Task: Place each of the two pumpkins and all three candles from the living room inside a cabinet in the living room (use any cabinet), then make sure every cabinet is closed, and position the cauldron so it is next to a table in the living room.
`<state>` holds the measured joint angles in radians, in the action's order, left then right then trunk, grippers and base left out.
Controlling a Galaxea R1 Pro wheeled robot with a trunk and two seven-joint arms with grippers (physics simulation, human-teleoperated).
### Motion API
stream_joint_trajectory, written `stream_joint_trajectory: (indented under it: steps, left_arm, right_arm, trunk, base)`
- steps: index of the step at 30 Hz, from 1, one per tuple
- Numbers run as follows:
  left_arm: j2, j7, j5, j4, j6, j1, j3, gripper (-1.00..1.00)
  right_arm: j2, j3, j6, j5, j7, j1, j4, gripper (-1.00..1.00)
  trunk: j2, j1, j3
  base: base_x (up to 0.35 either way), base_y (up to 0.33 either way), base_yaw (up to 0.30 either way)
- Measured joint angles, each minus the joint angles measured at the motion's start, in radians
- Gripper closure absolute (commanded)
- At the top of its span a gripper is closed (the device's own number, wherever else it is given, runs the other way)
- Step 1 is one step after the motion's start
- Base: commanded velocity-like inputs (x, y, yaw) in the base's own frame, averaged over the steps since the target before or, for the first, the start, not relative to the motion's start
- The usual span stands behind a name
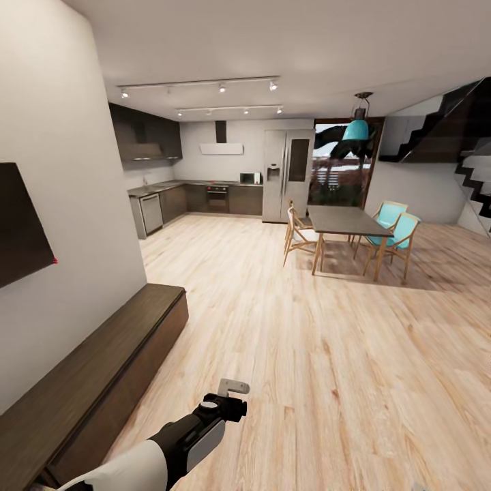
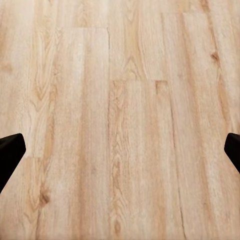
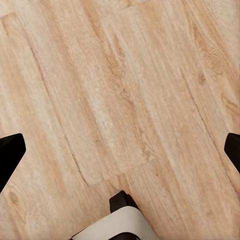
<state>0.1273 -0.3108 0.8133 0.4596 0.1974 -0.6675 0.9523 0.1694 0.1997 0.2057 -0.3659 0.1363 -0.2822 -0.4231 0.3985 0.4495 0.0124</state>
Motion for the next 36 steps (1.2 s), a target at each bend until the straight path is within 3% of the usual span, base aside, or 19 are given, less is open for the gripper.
stream_joint_trajectory:
  steps: [18,26,29,32,36]
  left_arm:
    - [-0.001,-0.001,0.0,-0.006,0.004,0.002,0.019,-1.0]
    - [-0.002,-0.006,0.002,-0.078,0.013,0.001,0.019,-1.0]
    - [-0.002,-0.006,0.01,-0.152,0.008,0.001,0.018,-1.0]
    - [-0.006,-0.003,0.017,-0.216,-0.008,0.001,0.017,-1.0]
    - [-0.009,-0.002,0.019,-0.24,-0.05,0.001,0.017,-1.0]
  right_arm:
    - [0.001,0.01,0.0,-0.002,-0.001,0.0,0.002,-1.0]
    - [0.001,0.009,0.0,-0.001,-0.001,0.0,0.003,-1.0]
    - [0.0,0.003,0.001,0.0,-0.001,0.0,0.003,-1.0]
    - [-0.009,0.0,0.001,0.001,-0.001,0.0,0.003,-1.0]
    - [-0.015,-0.001,-0.001,0.003,-0.001,0.0,0.003,-1.0]
  trunk:
    - [0.0,0.0,-0.003]
    - [0.0,0.0,-0.003]
    - [0.0,0.0,-0.003]
    - [0.0,0.0,-0.003]
    - [0.0,0.0,-0.003]
  base:
    - [0.21,-0.167,-0.253]
    - [0.267,-0.183,-0.294]
    - [0.29,-0.156,-0.294]
    - [0.298,-0.135,-0.294]
    - [0.312,-0.055,-0.281]
